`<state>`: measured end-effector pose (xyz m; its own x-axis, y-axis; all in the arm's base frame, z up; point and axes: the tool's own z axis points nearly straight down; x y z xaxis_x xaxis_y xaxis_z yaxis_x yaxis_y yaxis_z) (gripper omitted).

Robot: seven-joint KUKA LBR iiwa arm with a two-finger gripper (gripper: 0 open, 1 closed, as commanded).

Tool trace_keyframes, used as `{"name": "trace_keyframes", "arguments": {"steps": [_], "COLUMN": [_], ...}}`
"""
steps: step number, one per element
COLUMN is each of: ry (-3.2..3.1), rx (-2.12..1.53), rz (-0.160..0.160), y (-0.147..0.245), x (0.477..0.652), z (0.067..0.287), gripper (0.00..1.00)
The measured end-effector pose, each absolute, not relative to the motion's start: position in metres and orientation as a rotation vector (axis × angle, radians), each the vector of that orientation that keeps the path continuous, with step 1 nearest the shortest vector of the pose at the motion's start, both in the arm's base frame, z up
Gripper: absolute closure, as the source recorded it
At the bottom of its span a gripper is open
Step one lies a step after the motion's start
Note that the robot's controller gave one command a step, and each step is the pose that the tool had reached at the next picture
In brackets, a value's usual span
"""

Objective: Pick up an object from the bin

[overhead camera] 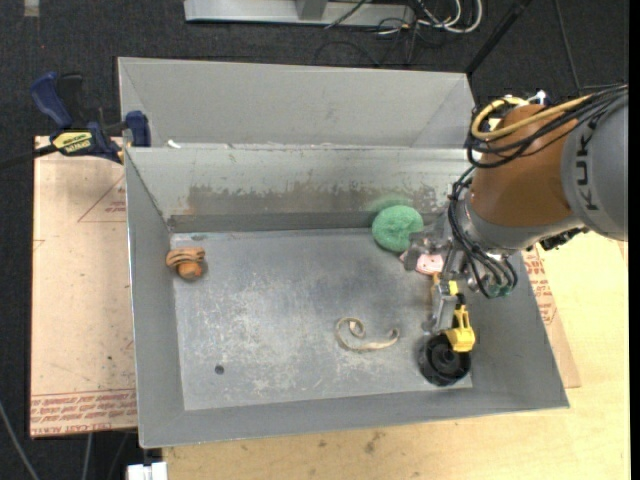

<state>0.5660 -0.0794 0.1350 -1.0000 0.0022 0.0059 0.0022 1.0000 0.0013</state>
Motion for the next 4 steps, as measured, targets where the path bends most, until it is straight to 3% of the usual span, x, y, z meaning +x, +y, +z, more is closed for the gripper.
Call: {"name": "trace_keyframes", "arguments": {"steps": [1, 2, 3, 4], "ry": [-3.143, -3.149, -3.140, -3.140], "rx": [-0.001, 0.006, -0.198, -0.197], "rz": [-0.001, -0.001, -0.001, -0.001], "y": [-0.079, -0.115, -0.113, -0.113], "x": [0.568, 0.528, 0.567, 0.567], "z": [0.140, 0.091, 0.077, 0.077], "gripper": [0.00, 0.00, 1.00, 1.00]}}
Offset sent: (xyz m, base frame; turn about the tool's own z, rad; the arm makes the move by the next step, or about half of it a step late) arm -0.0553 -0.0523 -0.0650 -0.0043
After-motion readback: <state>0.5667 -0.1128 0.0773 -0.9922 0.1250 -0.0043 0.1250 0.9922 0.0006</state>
